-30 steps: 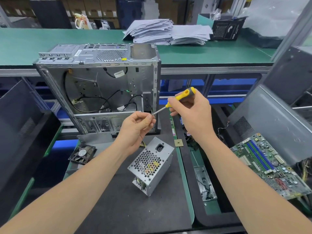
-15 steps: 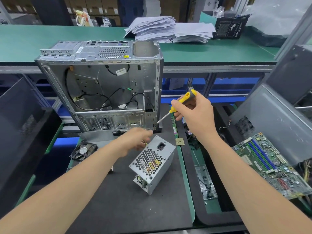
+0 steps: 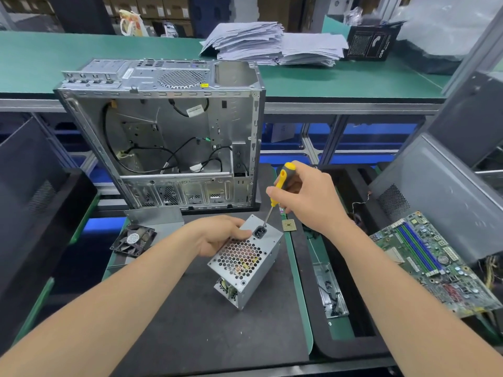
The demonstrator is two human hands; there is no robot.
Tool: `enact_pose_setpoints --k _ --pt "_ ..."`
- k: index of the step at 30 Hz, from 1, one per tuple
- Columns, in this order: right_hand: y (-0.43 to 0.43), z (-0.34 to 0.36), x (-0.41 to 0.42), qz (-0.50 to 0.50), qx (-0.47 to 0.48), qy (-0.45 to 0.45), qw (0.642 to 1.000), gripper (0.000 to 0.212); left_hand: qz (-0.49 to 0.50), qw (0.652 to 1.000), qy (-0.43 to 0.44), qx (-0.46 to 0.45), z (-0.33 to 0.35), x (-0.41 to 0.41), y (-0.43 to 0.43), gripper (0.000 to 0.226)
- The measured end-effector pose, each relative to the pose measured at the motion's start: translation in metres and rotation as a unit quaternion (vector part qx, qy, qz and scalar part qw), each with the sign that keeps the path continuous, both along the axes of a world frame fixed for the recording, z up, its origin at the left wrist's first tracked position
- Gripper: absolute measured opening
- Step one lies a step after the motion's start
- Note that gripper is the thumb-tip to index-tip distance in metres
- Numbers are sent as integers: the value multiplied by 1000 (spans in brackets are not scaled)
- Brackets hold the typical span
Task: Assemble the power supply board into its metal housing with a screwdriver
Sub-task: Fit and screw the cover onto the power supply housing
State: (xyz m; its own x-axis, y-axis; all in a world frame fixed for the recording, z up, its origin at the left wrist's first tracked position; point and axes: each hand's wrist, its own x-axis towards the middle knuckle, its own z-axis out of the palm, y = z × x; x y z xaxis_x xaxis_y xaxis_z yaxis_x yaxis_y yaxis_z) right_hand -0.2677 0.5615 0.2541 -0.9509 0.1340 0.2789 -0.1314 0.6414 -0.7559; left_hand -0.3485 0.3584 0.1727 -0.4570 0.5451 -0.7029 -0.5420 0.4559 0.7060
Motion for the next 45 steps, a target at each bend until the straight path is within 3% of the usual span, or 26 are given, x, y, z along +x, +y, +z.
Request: enact_pose_setpoints --k 11,21,40,45 --pt "-4 -3 3 1 19 4 1000 16 71 997 6 -20 -2 5 8 24" --pt "-6 -10 4 18 33 4 999 16 154 987 -24 23 -1 27 13 10" --pt "-6 -13 3 40 38 4 998 18 186 982 -23 14 1 32 21 15" --pt "-6 -12 3 32 41 8 999 18 198 980 -26 18 -2 33 23 26"
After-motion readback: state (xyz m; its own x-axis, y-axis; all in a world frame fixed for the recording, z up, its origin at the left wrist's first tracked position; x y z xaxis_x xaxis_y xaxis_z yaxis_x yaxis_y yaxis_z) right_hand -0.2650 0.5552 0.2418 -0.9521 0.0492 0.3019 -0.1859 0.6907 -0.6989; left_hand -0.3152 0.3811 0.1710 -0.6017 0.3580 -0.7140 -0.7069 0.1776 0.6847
